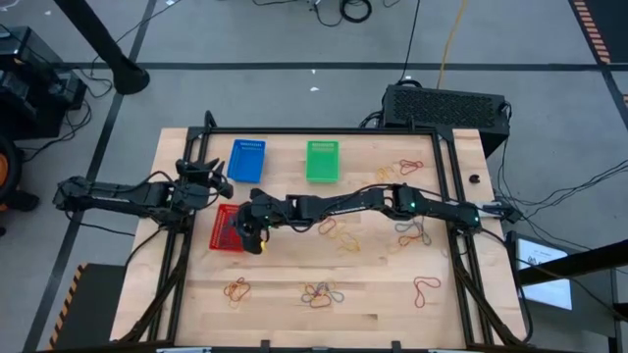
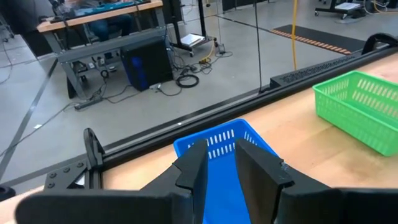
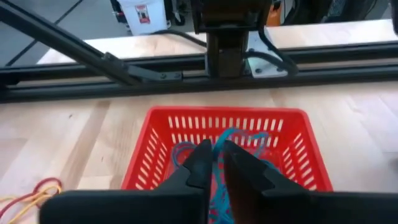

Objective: Sort rubber bands into baskets
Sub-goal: Put the blue rubber band into the red basket

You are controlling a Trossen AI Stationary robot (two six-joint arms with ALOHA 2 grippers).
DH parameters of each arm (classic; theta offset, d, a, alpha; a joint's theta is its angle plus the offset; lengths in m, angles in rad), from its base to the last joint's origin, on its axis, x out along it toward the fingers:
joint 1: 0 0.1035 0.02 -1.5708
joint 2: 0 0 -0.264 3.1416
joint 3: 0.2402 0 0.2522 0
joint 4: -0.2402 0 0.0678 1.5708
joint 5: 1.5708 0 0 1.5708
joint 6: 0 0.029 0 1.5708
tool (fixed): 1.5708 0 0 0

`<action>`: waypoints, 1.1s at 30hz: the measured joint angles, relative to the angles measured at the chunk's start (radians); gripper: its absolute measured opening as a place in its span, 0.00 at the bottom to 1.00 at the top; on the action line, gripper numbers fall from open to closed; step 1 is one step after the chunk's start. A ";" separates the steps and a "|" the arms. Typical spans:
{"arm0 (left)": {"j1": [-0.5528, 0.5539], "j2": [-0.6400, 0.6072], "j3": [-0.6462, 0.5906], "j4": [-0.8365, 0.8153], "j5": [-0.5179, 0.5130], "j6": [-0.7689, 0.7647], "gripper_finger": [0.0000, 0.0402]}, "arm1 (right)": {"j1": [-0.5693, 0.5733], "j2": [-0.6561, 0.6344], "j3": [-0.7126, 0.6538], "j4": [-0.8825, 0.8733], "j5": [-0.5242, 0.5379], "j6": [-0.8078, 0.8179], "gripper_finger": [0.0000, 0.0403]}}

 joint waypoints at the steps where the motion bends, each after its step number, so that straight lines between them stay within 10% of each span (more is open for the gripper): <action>1: 0.000 0.000 0.000 0.000 0.004 0.000 0.22 | 0.000 0.000 0.000 -0.009 0.000 0.000 0.10; 16: 0.000 0.000 0.000 0.006 0.088 0.034 0.22 | 0.002 -0.043 0.000 -0.141 -0.002 0.014 0.29; 33: 0.000 0.002 0.000 0.229 0.812 0.273 0.22 | 0.110 -0.299 0.003 -0.960 -0.002 0.266 0.29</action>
